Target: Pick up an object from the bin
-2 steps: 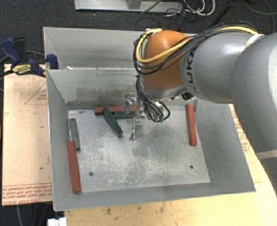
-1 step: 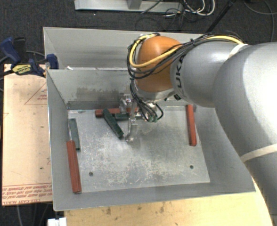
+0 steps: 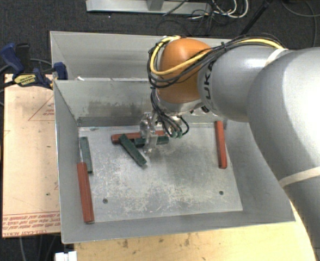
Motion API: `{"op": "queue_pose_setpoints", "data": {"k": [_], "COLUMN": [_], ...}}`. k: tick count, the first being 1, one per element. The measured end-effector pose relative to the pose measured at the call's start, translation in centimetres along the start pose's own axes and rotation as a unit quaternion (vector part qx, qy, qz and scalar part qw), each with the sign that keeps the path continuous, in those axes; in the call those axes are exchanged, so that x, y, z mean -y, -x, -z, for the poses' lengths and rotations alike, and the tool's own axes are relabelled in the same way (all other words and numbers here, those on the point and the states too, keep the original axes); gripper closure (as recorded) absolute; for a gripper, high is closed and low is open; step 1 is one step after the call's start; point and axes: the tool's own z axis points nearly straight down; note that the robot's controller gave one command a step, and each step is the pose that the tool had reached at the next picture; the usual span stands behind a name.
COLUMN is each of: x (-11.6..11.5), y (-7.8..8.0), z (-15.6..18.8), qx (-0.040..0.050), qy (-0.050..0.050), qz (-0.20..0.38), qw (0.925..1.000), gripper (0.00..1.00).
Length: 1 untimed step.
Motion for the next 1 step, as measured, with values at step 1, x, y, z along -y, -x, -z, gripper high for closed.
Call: {"op": "queue_pose_setpoints", "data": {"k": [1], "x": [0.33], "y": [-0.97], "z": [14.85], "qx": [-0.0006], "qy": [-0.001], "qz": [-0.028], "qw": [0.9996], "gripper": [1.0]}}
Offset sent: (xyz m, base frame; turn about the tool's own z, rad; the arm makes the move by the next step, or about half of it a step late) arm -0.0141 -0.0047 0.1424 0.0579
